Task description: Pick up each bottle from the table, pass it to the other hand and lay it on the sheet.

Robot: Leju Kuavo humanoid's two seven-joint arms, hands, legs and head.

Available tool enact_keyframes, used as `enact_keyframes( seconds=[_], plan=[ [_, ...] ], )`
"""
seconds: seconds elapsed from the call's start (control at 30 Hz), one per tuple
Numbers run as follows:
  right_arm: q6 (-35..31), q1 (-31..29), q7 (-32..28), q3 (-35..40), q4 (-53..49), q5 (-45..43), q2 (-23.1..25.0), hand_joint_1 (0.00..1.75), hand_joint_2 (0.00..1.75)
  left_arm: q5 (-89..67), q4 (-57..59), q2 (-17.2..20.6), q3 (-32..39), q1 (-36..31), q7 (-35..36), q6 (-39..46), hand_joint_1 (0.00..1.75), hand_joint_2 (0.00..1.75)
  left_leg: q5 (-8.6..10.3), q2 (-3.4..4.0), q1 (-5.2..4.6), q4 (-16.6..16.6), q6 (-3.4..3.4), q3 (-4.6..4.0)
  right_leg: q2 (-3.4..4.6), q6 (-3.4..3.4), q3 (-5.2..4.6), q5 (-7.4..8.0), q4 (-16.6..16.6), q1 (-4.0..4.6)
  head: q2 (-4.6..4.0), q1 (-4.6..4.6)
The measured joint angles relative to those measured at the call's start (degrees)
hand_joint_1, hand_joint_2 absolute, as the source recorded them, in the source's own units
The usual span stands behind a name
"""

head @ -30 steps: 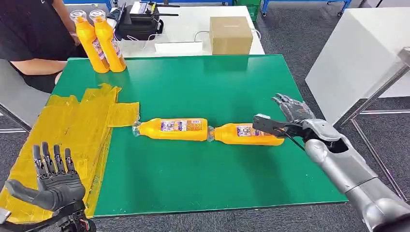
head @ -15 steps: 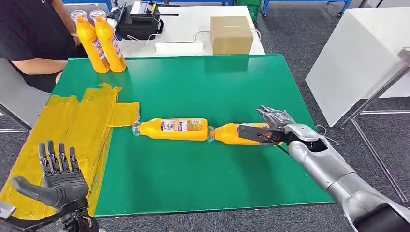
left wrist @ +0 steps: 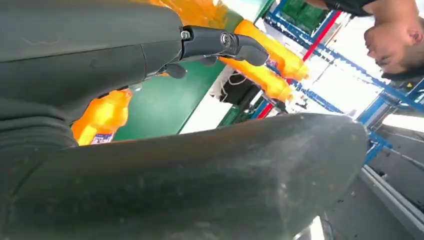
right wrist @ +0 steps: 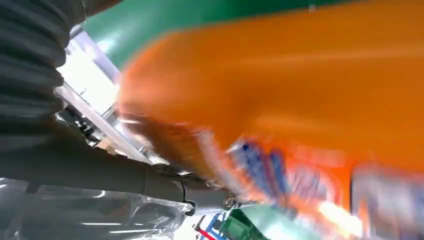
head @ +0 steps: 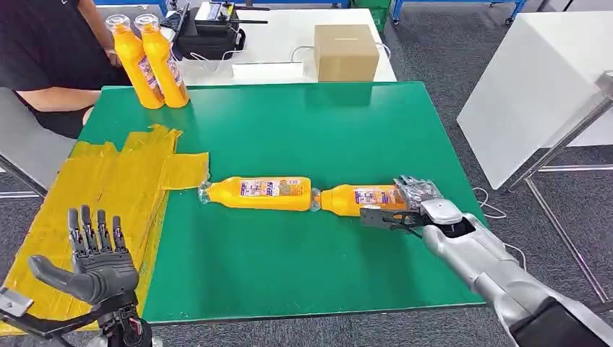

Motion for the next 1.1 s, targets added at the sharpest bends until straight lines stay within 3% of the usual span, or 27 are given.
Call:
enact_keyframes(
  seconds=[0.03, 0.07, 0.43, 0.63, 0.87, 0.9, 1.03, 1.1],
  plan=[
    [-0.4, -0.1, 0.0, 0.0, 0.7, 0.3, 0.2, 1.36, 1.75, 0.0, 0.1, 0.0, -0.1, 0.0, 0.0, 0.0, 0.0, 0.0, 0.0, 0.04, 0.0, 0.0, 0.0, 0.02, 0.01, 0.0, 0.01, 0.0, 0.0, 0.0, 0.0, 0.02],
    [-0.6, -0.2, 0.0, 0.0, 1.4, 0.6, 0.5, 1.75, 1.75, 0.0, 0.2, 0.1, -0.2, -0.1, 0.0, 0.0, 0.0, 0.0, 0.0, 0.1, 0.01, 0.0, 0.0, 0.04, 0.02, 0.0, 0.01, 0.0, 0.0, 0.01, 0.0, 0.0],
    [0.8, -0.7, -5.0, -2.5, 11.2, 3.5, 3.0, 1.75, 1.75, 1.1, 2.8, 1.3, -2.5, -2.5, 0.1, 0.1, 0.0, 0.0, -0.1, 0.1, 0.0, 0.0, 0.0, 1.0, 0.05, -0.03, 0.36, -0.07, -0.1, 0.02, 0.0, 0.04],
    [0.9, -1.0, -5.2, -3.5, 12.6, 2.9, 3.6, 1.75, 1.75, 1.2, 3.5, 1.8, -3.0, -2.8, 0.0, 0.1, 0.0, 0.0, -0.09, 0.12, 0.0, 0.0, 0.01, 1.11, 0.06, -0.03, 0.76, -0.06, -0.1, 0.03, 0.0, 0.04],
    [0.8, -0.9, -8.7, -7.0, 9.9, -5.0, 4.0, 1.75, 1.75, 1.7, 3.5, 2.2, -2.6, -2.4, -0.9, 0.0, 0.0, 0.0, -0.04, 0.18, 0.01, 0.0, 0.0, 1.07, 0.06, -0.01, 1.03, 0.0, -0.1, 0.02, 0.0, 0.04],
    [1.9, -0.4, -9.8, -7.7, 7.8, -8.9, 3.4, 1.75, 1.75, 1.7, 3.4, 2.2, -2.4, -2.0, -0.9, 0.0, 0.0, 1.75, -0.04, 0.2, 0.0, 0.0, 0.0, 1.02, 0.06, -0.01, 0.99, 0.0, -0.1, 0.02, 0.0, 0.04],
    [8.2, 2.7, -12.8, -10.0, -7.3, -34.3, -2.5, 1.75, 1.75, 2.3, 3.2, 2.5, -1.0, -0.6, -2.1, -1.2, 0.0, 1.75, 0.05, 0.13, -0.03, 0.0, 0.07, 0.57, 0.04, 0.08, 0.52, 0.07, -0.1, -0.02, 0.0, -0.04],
    [9.0, 4.4, -14.3, -11.8, -16.1, -45.8, -6.7, 1.75, 1.75, 2.4, 3.0, 2.6, -0.5, 0.1, -2.9, -1.5, 0.0, 1.75, 0.09, -0.25, -0.02, 0.0, 0.09, 0.33, -0.22, 0.09, 0.35, 0.05, -0.1, -0.01, 0.0, 0.02]
  ],
)
